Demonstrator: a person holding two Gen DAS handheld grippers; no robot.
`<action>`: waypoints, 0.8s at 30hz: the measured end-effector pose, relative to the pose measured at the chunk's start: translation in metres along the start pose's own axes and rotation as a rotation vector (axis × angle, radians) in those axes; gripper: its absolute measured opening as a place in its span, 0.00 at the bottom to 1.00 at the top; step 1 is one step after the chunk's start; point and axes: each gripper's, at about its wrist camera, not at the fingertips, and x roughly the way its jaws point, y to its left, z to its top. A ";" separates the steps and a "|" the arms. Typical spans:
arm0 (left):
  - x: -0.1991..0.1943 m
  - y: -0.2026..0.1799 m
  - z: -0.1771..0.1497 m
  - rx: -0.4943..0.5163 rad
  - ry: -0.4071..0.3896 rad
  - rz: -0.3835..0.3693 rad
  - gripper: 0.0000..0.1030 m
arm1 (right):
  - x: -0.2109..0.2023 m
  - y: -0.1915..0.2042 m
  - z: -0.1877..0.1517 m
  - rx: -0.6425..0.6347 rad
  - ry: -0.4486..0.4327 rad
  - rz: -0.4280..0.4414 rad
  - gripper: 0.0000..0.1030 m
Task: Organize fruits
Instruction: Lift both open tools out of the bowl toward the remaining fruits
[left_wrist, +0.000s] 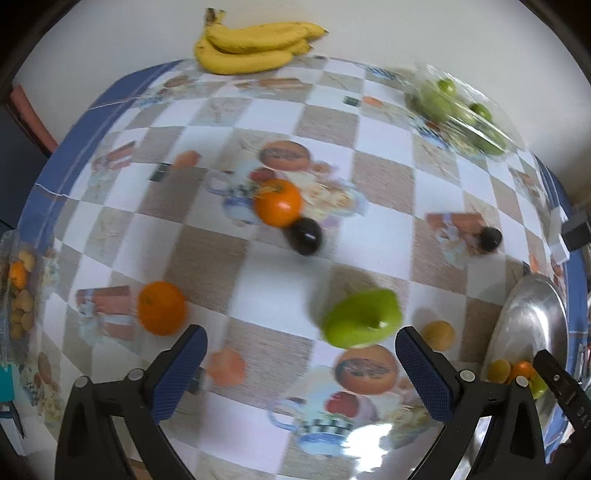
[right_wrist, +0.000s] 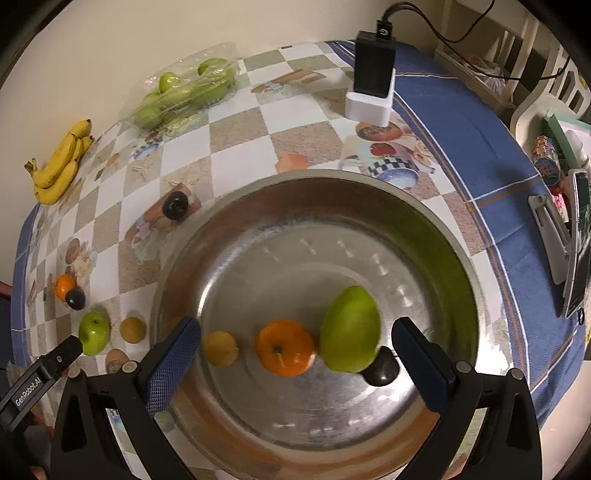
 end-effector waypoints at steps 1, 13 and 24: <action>-0.001 0.004 0.001 -0.004 -0.006 0.006 1.00 | -0.001 0.002 0.000 -0.004 -0.006 0.006 1.00; -0.019 0.077 0.015 -0.070 -0.070 0.053 1.00 | -0.010 0.051 -0.003 -0.082 -0.038 0.118 1.00; -0.025 0.135 0.017 -0.177 -0.095 0.066 1.00 | -0.016 0.120 -0.016 -0.237 -0.059 0.225 1.00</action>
